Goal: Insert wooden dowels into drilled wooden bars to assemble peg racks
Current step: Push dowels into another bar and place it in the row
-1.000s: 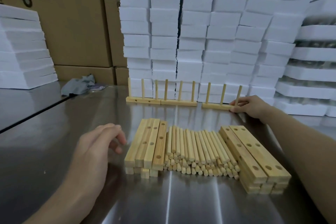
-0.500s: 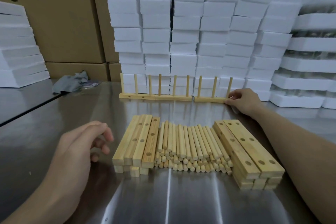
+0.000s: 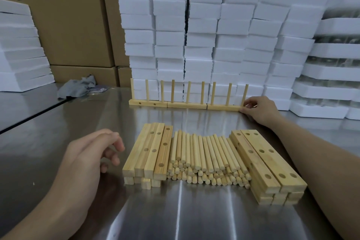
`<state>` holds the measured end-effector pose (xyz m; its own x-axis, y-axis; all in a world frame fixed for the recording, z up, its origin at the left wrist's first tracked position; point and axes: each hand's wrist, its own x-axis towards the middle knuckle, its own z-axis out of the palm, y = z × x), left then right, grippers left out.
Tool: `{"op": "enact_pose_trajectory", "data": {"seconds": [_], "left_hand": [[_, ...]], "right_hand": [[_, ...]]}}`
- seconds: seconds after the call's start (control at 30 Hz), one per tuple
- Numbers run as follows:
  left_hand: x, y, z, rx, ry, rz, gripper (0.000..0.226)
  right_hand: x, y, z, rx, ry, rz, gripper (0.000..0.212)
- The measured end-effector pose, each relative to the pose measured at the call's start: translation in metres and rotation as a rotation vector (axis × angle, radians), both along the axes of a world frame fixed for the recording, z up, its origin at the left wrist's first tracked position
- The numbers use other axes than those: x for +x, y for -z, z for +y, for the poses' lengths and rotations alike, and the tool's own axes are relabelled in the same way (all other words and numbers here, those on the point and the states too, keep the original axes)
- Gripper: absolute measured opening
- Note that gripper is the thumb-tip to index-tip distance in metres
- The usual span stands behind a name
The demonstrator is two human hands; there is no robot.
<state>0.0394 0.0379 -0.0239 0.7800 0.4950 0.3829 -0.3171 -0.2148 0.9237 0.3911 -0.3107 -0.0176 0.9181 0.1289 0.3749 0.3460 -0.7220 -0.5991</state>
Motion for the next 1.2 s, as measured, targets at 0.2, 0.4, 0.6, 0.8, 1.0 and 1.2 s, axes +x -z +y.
{"op": "enact_pose_trajectory", "data": {"seconds": [0.2,0.4,0.6,0.8,1.0,1.2], "left_hand": [[0.001,-0.001,0.000,-0.009,0.015,0.013,0.042],[0.002,-0.001,0.001,-0.027,0.018,0.014,0.042],[0.001,0.000,0.001,-0.017,0.019,0.010,0.043],[0.002,0.000,0.002,-0.011,0.024,0.015,0.042],[-0.001,-0.002,0.000,-0.022,0.024,0.012,0.042],[-0.005,-0.007,-0.003,-0.011,-0.022,0.054,0.033]], "right_hand": [[0.000,0.000,-0.001,-0.002,0.004,-0.003,0.021],[-0.001,0.000,0.001,0.005,0.007,-0.012,0.019],[-0.002,0.000,0.002,-0.009,0.010,-0.013,0.018],[-0.006,-0.001,0.003,-0.032,0.008,-0.020,0.018],[-0.008,-0.001,-0.003,0.097,0.041,0.029,0.023],[-0.024,-0.009,-0.015,0.418,0.124,0.134,0.020]]}}
